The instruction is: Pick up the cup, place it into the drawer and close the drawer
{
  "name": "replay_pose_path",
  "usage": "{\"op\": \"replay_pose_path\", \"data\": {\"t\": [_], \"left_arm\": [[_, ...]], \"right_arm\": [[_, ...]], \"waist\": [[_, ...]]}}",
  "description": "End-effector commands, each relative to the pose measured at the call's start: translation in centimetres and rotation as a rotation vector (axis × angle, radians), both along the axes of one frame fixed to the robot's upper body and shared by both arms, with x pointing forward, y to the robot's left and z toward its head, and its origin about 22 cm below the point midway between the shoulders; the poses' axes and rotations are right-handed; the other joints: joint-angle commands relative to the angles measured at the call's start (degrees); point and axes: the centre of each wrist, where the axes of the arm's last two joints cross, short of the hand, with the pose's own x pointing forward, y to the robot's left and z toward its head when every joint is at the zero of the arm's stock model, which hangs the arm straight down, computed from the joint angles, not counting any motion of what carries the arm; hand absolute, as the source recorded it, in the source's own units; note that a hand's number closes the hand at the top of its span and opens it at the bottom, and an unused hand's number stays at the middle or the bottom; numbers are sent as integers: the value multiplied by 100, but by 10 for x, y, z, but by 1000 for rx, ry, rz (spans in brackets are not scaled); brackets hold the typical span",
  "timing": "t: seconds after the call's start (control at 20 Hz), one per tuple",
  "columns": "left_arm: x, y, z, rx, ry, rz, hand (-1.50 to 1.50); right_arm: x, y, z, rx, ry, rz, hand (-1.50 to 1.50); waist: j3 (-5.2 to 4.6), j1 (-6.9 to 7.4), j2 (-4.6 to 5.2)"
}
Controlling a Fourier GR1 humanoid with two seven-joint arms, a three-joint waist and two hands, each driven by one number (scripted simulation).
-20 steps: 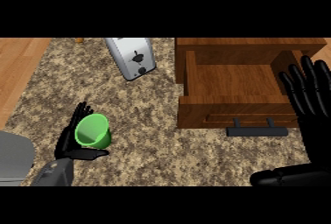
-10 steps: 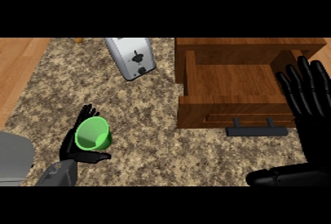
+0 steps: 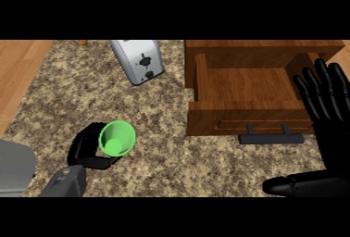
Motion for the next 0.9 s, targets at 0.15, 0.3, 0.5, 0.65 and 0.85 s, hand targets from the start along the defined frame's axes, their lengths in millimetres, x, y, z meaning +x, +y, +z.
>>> {"op": "replay_pose_path", "data": {"t": [0.15, 0.3, 0.5, 0.65, 0.85], "left_arm": [[7, -13, 4, -35, -164, 133, 150], [-28, -4, -16, -21, -158, 275, 150], [3, -19, 4, -26, -230, 300, 150], [10, -2, 19, -53, -283, 278, 150], [8, -17, 33, -78, -325, 179, 150]], "right_arm": [[-8, -7, 2, 3, -5, 17, -150], [1, 0, 5, -17, -10, -31, -150], [-11, -3, 12, -5, -2, 5, -150], [-7, -17, -9, 8, 8, -7, -150], [-13, -5, 6, -15, 5, -25, -150]], "waist": [[6, 23, -17], [5, 83, -19], [7, 38, -27], [11, 58, -26], [15, 117, -53]]}}
